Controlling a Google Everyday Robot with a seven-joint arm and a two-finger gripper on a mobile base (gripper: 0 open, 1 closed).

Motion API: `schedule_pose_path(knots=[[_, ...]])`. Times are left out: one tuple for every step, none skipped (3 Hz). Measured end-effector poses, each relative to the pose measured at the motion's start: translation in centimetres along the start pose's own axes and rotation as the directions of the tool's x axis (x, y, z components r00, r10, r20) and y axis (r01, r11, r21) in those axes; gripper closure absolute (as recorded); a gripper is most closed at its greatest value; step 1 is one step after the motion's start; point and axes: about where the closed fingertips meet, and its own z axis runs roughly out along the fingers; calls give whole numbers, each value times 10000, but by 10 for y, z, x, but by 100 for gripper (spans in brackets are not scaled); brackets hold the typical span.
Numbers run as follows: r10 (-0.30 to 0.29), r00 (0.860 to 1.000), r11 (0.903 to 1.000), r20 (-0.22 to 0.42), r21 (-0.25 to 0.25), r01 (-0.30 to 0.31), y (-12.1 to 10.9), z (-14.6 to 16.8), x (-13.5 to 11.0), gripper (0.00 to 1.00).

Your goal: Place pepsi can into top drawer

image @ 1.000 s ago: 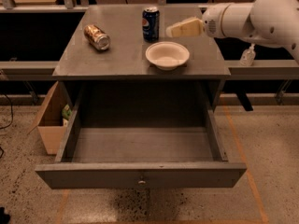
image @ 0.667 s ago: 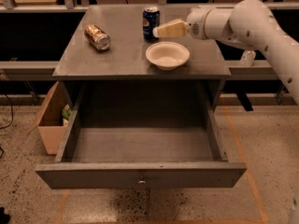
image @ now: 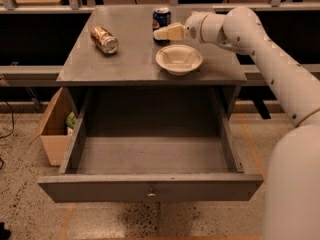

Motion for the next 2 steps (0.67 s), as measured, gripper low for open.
schedule_pose_path(knots=[[138,9997,9999,178,3,-138,-7,25,-3,0],[261,9994,9996,227,88,-263,-10,44,-4,0]])
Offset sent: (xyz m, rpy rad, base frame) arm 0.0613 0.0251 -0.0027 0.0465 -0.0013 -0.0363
